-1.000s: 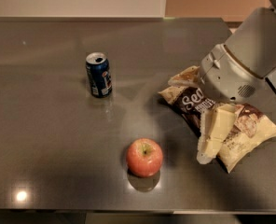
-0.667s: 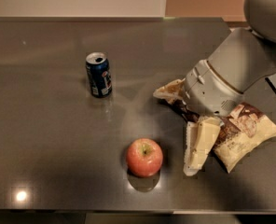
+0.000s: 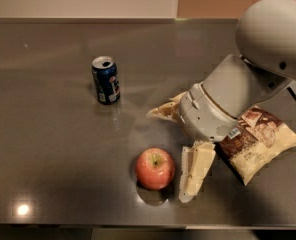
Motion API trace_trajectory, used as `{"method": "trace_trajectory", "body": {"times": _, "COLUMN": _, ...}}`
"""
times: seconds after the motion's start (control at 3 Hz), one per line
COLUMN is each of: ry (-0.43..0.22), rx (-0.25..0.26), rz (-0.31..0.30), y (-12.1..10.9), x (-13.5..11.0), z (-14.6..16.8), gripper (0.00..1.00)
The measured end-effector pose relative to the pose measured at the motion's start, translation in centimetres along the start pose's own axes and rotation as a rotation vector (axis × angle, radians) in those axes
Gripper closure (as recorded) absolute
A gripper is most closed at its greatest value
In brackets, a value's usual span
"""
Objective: Pick apple
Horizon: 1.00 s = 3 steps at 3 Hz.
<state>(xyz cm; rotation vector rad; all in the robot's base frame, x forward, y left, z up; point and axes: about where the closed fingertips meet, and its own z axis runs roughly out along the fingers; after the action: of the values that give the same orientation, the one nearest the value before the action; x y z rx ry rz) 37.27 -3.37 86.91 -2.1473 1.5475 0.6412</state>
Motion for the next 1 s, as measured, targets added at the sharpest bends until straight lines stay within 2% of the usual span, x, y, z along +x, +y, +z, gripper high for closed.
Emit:
{"method": "trace_trajectory", "body": {"times": 0.33, "ry": -0.028, "rx": -0.021, "rz": -0.013, "y": 0.4, "x": -0.6, "z": 1.4, "gripper": 0.0}}
{"method": "trace_trajectory", "body": {"times": 0.67, "ry": -0.048, "rx": -0.036, "rz": -0.022, "y": 0.8, "x": -0.8, "z": 2.2, "gripper": 0.17}}
{"method": "trace_trajectory", "body": {"times": 1.0, "ry": -0.06, "rx": -0.042, "rz": -0.026, "y": 1.0, "x": -0.9, "z": 2.5, "gripper": 0.39}}
